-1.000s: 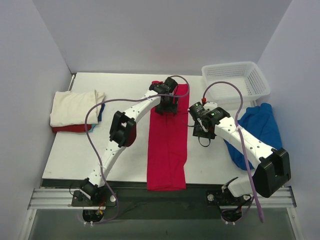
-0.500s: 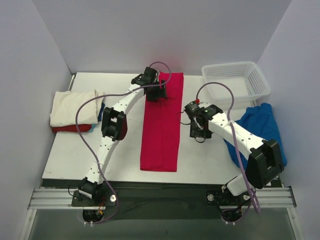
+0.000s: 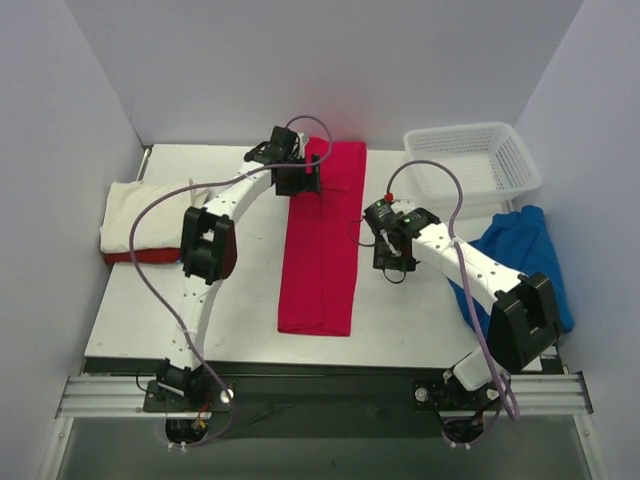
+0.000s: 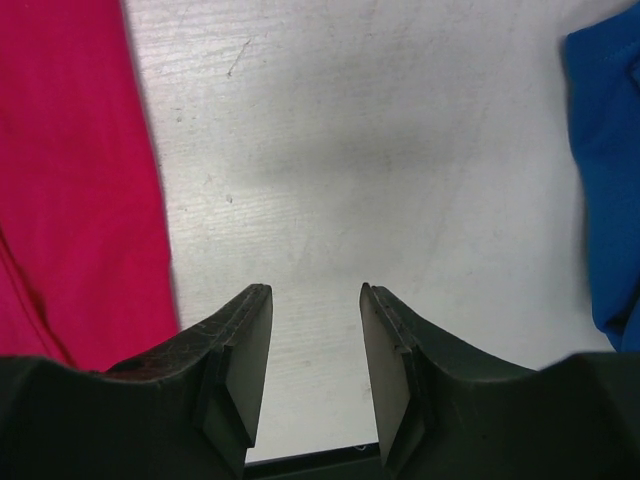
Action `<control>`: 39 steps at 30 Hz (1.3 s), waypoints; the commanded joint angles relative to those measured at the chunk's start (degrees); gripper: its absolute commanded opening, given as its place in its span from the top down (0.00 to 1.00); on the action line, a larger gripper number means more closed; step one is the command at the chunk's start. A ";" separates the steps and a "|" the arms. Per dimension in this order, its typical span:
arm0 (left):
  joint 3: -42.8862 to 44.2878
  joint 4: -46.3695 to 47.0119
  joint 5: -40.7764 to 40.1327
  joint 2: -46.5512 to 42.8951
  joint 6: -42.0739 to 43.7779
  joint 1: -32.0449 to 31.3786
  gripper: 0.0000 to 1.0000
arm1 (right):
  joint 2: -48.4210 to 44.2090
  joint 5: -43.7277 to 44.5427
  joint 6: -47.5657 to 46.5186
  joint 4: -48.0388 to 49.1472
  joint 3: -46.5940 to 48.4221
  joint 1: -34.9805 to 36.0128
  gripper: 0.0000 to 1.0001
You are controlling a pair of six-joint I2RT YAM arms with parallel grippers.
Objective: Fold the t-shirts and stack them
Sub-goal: Rotate the tshirt 90 degrees, then grab the bottom of the folded rectangular tshirt with both arms
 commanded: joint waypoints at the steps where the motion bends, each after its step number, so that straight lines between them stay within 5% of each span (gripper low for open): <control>1: -5.28 0.31 -3.49 -14.57 4.74 1.71 0.07 | -1.21 1.61 1.43 1.55 -2.79 0.34 0.58; 6: -17.21 -3.65 -6.05 -25.45 8.44 1.97 0.03 | -2.36 1.61 -0.67 4.45 -5.16 1.31 0.39; 13: -45.69 0.74 -11.33 -40.50 4.05 2.24 0.04 | -4.38 0.30 -3.39 8.49 -7.01 4.65 0.21; 18: -60.10 3.47 -3.87 -51.14 3.43 2.06 0.10 | -4.29 -5.85 -5.16 11.74 -8.32 6.76 0.25; 28: -67.51 -1.53 19.31 -55.02 4.66 2.24 0.21 | -1.04 -17.81 -8.50 16.85 -11.93 9.22 0.48; 39: -77.62 -5.93 23.56 -53.96 3.96 2.33 0.24 | -3.50 -25.11 -7.88 15.97 -17.82 13.70 0.52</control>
